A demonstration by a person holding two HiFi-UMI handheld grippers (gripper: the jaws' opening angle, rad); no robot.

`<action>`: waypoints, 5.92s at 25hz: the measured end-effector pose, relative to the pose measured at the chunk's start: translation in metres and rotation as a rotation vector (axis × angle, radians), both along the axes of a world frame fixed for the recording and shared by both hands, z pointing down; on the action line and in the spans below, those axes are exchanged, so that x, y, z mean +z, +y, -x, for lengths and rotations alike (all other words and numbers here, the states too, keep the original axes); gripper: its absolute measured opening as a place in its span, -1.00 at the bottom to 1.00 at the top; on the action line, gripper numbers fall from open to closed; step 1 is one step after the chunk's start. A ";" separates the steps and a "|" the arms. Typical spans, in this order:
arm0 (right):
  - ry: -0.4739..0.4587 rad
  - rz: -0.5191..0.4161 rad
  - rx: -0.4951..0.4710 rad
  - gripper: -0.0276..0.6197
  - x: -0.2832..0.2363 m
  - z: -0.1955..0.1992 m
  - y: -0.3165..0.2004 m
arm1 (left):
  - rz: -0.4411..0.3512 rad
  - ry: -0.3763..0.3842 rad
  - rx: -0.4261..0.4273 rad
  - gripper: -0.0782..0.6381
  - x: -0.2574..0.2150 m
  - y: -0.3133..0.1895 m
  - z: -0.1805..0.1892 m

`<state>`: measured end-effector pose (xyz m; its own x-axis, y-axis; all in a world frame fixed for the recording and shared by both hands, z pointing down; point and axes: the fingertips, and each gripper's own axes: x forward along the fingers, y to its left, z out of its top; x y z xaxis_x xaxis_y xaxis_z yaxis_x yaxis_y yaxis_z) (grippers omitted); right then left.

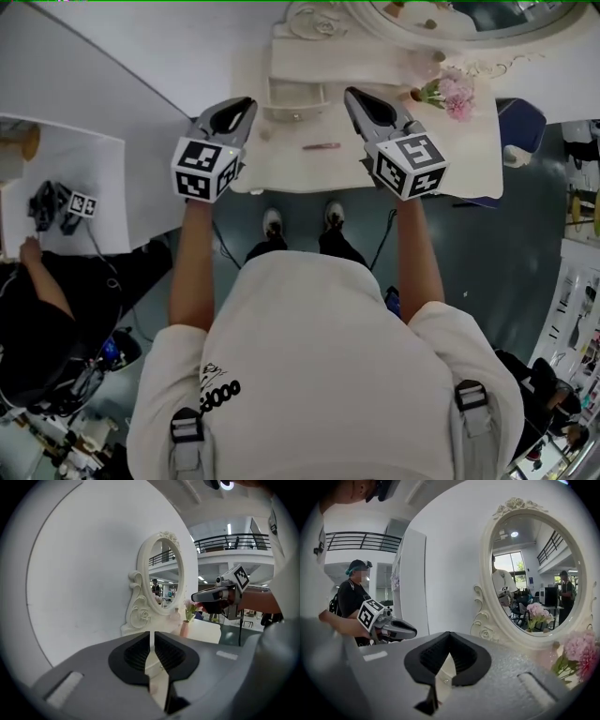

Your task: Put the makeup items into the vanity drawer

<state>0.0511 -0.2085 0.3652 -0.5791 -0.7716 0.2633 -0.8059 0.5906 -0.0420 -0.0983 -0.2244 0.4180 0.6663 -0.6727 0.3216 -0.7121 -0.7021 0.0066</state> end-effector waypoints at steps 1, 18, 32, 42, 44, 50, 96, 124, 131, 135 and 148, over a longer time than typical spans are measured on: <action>0.008 0.012 -0.010 -0.91 0.005 -0.003 -0.003 | 0.015 -0.005 -0.010 -0.63 0.007 -0.001 -0.002; -0.004 0.209 -0.072 -0.91 0.094 -0.020 -0.019 | 0.403 -0.225 -0.062 -0.26 0.181 -0.001 -0.010; 0.016 0.248 -0.068 -0.91 0.109 -0.021 -0.011 | 0.436 -0.310 -0.084 -0.36 0.213 -0.009 -0.013; 0.024 0.222 -0.080 -0.91 0.101 -0.020 -0.012 | 0.396 -0.249 -0.104 -0.39 0.178 -0.009 -0.013; 0.023 0.213 -0.080 -0.91 0.098 -0.020 -0.013 | 0.387 -0.214 -0.103 -0.38 0.165 -0.008 -0.016; 0.023 0.182 -0.076 -0.91 0.086 -0.021 -0.016 | 0.335 -0.114 -0.120 -0.38 0.126 -0.018 -0.022; 0.065 0.202 0.011 -0.91 0.096 -0.063 -0.020 | 0.234 -0.326 -0.061 -0.48 0.140 -0.089 -0.072; 0.357 0.315 -0.384 -0.69 0.216 0.009 0.026 | 0.286 -0.011 -0.307 -0.74 0.130 0.036 -0.013; 0.564 0.331 -0.511 -0.64 0.269 0.008 0.040 | 0.311 -0.018 -0.342 -0.74 0.141 0.057 -0.001; 0.656 0.321 -0.574 -0.63 0.287 0.010 0.042 | 0.339 -0.017 -0.346 -0.74 0.148 0.069 0.001; 0.798 0.309 -0.752 -0.76 0.313 0.018 0.052 | 0.388 0.044 -0.378 -0.74 0.151 0.090 0.005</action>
<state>0.0328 -0.1561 0.6781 -0.4493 -0.1375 0.8827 -0.1134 0.9889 0.0963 -0.1036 -0.1343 0.5688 0.4193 -0.7054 0.5715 -0.9077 -0.3372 0.2497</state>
